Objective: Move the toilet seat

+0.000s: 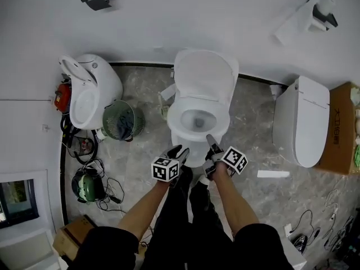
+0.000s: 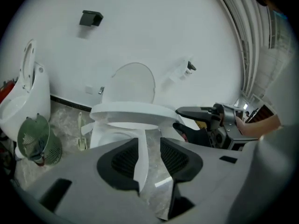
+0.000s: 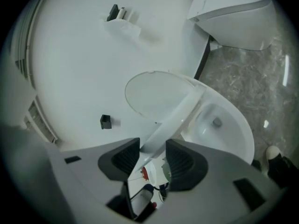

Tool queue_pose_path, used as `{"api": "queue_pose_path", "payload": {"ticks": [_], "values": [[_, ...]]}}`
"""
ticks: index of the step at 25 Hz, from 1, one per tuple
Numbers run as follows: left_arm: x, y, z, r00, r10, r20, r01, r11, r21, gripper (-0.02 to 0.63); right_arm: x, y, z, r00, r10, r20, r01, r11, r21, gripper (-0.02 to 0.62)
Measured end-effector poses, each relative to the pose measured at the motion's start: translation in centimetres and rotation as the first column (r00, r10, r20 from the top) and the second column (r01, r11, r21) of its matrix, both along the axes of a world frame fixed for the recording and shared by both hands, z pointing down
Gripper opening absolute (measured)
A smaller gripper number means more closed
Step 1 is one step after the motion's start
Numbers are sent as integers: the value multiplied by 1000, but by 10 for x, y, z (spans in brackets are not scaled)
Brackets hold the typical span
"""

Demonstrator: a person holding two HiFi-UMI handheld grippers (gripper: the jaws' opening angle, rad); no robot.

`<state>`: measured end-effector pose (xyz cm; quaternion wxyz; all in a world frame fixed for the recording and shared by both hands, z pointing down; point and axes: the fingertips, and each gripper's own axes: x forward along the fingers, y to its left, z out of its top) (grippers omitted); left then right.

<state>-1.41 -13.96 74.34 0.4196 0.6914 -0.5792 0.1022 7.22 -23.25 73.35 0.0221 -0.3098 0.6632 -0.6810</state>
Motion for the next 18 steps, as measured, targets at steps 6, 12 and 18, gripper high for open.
{"api": "queue_pose_path", "payload": {"ticks": [6,12,18], "values": [[-18,-74,-30,997,-6,72,1,997,82,74,-18,-42,-37,995,-95,-39,98,991,94,191],[-41,-135,-67,991,-6,133,-18,984,178,3,-27,-84,-58,995,-77,-65,84,988,127,195],[-62,-174,-82,992,25,126,-51,977,207,3,-44,-118,-75,995,-33,-95,48,984,170,192]]}}
